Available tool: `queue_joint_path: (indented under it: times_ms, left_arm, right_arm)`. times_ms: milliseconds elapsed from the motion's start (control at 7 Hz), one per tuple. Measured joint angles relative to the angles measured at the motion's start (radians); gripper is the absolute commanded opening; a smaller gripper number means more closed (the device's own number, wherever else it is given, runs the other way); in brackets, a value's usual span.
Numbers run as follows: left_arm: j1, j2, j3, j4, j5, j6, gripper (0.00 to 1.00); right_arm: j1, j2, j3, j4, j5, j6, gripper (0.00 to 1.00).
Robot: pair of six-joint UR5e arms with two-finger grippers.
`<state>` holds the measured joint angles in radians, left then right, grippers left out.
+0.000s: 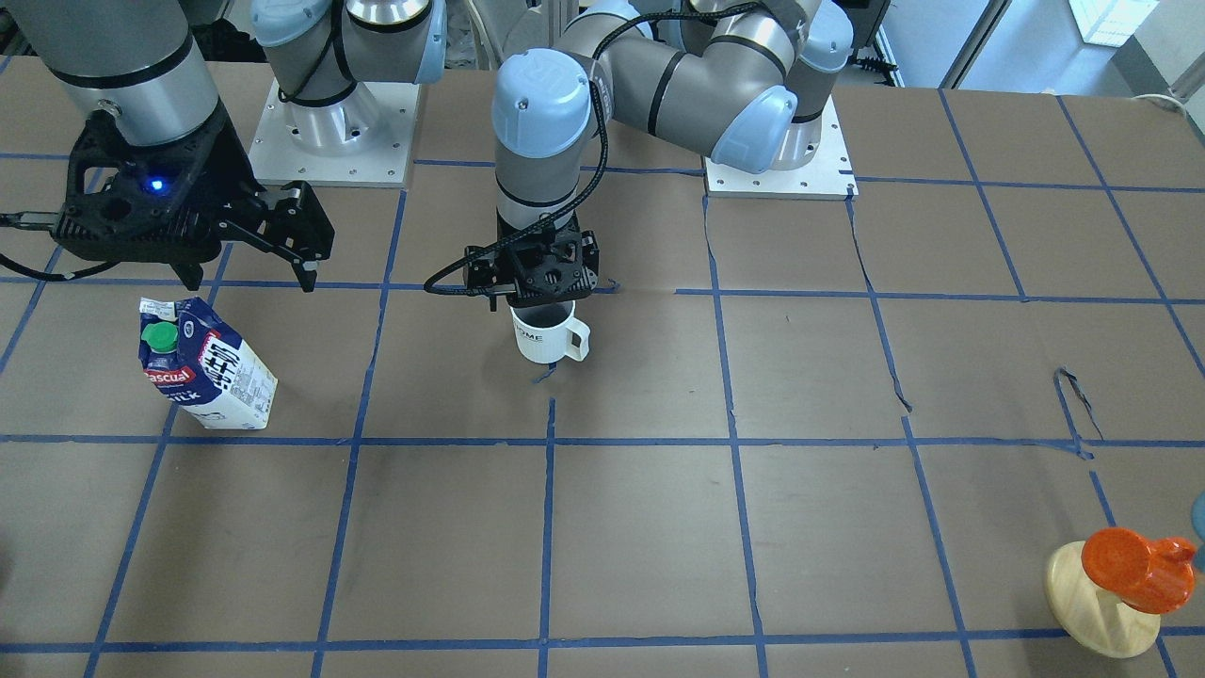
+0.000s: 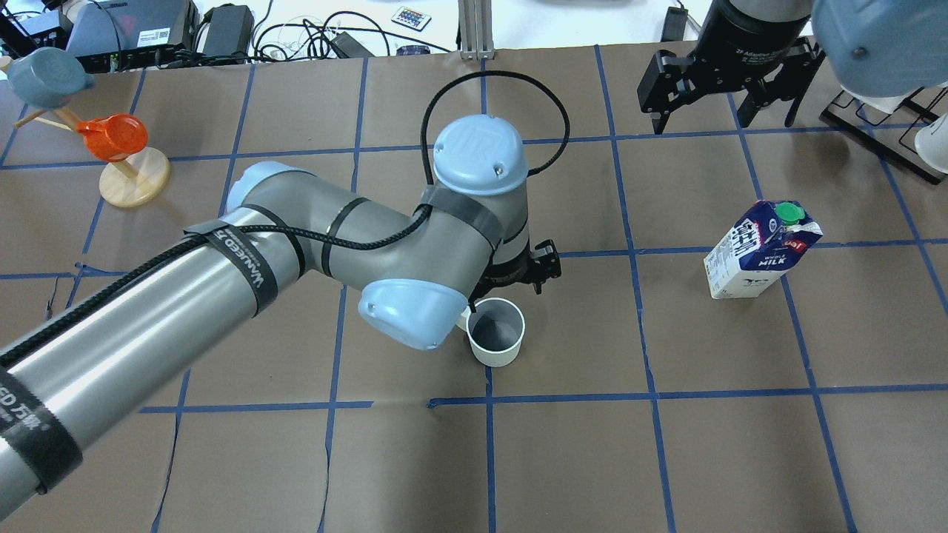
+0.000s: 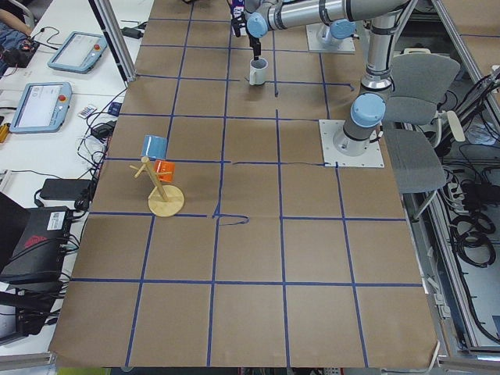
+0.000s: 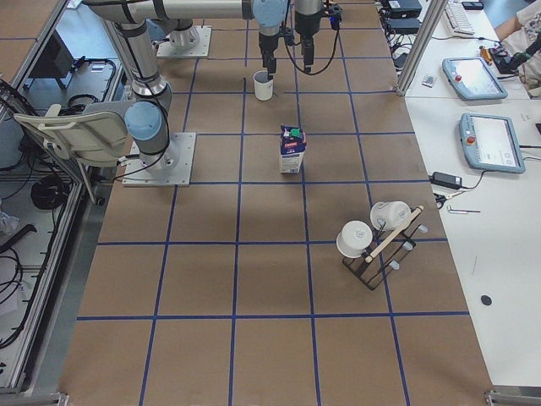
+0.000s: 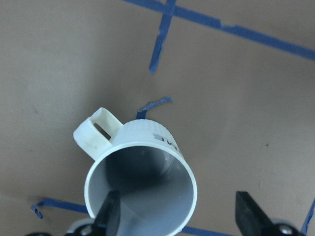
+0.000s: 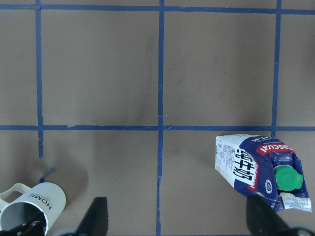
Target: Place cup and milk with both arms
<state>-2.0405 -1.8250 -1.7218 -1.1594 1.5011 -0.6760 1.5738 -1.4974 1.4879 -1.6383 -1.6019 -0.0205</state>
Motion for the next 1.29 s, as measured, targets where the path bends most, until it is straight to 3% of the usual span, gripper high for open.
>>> queue_joint_path:
  times_ms: [429, 857, 1286]
  left_arm:
    - [0.156, 0.095, 0.178, -0.302, 0.007, 0.310, 1.00]
    - [0.316, 0.223, 0.176, -0.448, 0.064, 0.508, 1.00]
    - [0.381, 0.267, 0.153, -0.457, 0.088, 0.597, 1.00]
  right_arm:
    - [-0.029, 0.001, 0.000, -0.007, -0.004, -0.016, 1.00]
    - [-0.211, 0.001, 0.057, -0.002, 0.006, -0.195, 1.00]
    - [-0.306, 0.009, 0.205, -0.070, 0.008, -0.340, 1.00]
